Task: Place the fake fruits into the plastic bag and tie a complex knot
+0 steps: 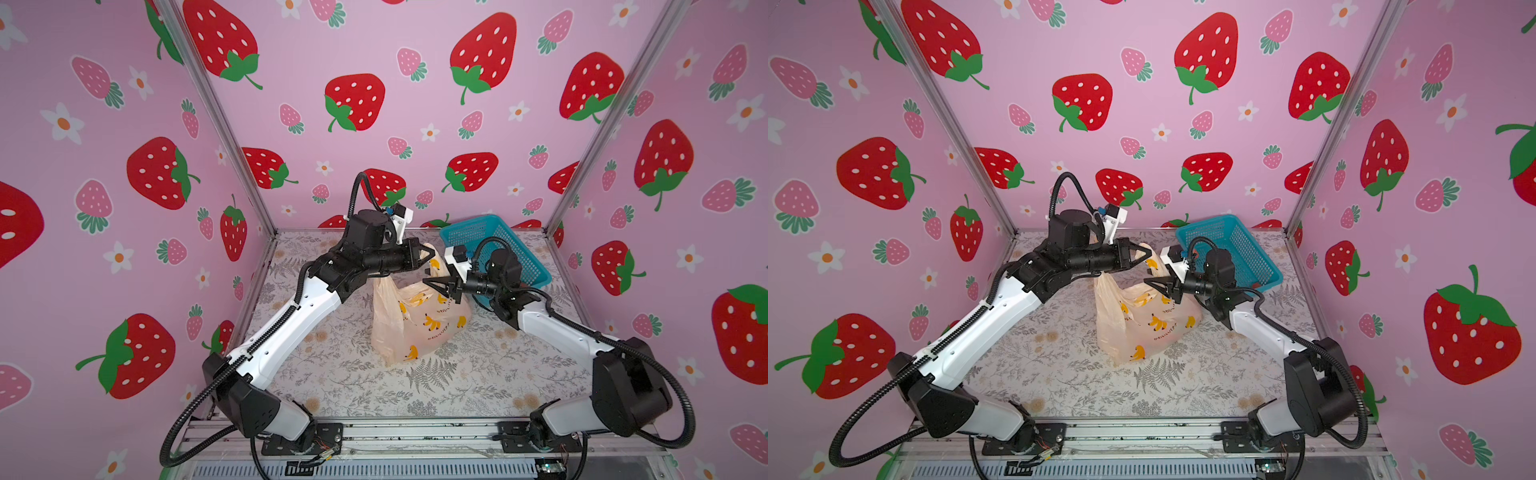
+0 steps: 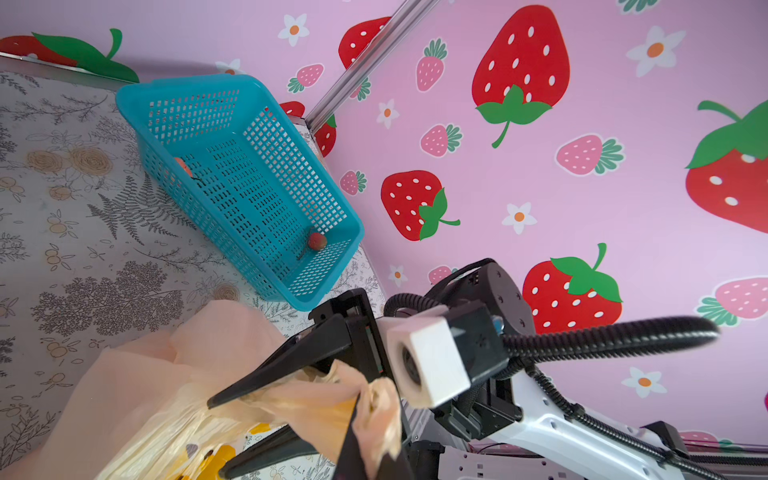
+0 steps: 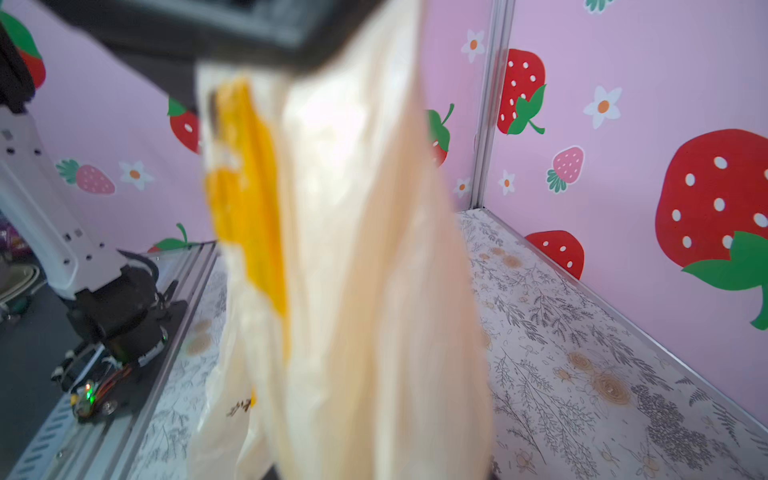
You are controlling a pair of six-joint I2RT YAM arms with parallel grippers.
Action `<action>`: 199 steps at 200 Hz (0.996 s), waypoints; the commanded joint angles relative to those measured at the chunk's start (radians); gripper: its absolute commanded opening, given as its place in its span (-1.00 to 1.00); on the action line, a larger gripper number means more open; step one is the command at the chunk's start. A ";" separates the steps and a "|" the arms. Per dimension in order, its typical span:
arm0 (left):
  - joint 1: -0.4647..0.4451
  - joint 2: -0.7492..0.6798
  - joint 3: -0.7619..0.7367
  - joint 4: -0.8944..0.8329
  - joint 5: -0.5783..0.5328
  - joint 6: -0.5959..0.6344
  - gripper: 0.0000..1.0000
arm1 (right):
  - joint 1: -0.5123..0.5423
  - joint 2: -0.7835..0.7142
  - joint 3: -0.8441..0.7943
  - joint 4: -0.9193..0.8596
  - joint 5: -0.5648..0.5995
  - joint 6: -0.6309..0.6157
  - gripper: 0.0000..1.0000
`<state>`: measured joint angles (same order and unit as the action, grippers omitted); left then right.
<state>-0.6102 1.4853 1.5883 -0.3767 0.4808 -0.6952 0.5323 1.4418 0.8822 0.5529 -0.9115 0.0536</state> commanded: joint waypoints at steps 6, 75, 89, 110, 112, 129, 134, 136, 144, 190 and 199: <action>0.006 -0.007 0.047 0.011 0.023 0.004 -1.00 | -0.010 -0.022 -0.090 0.086 0.047 0.051 -0.71; 0.003 -0.001 0.033 0.036 0.034 -0.021 -1.00 | 0.052 -0.129 -0.120 0.111 0.370 0.100 -0.08; 0.003 0.000 0.031 0.039 0.036 -0.026 -1.00 | 0.077 -0.144 -0.117 0.114 0.464 0.100 0.11; -0.001 0.001 0.030 0.042 0.039 -0.031 -1.00 | 0.112 -0.146 -0.115 0.127 0.602 0.098 0.31; -0.002 0.001 0.030 0.042 0.040 -0.032 -1.00 | 0.115 -0.145 -0.114 0.128 0.615 0.098 0.32; -0.002 0.001 0.029 0.045 0.042 -0.036 -1.00 | 0.147 -0.125 -0.111 0.142 0.739 0.124 0.36; -0.002 -0.001 0.030 0.047 0.042 -0.037 -1.00 | 0.158 -0.118 -0.110 0.152 0.763 0.133 0.36; -0.002 -0.001 0.030 0.047 0.042 -0.037 -1.00 | 0.162 -0.115 -0.110 0.156 0.774 0.135 0.36; -0.002 -0.001 0.029 0.049 0.042 -0.041 -1.00 | 0.184 -0.105 -0.111 0.164 0.841 0.147 0.36; -0.001 -0.005 0.030 0.050 0.051 -0.042 -1.00 | 0.244 -0.031 -0.146 0.215 1.153 0.259 0.29; 0.003 -0.006 0.035 0.041 0.050 -0.035 -1.00 | 0.244 -0.014 -0.153 0.199 1.173 0.280 0.21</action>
<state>-0.6106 1.4860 1.5883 -0.3553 0.5095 -0.7315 0.7769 1.3872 0.7559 0.7212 0.0750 0.2359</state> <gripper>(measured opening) 0.041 0.637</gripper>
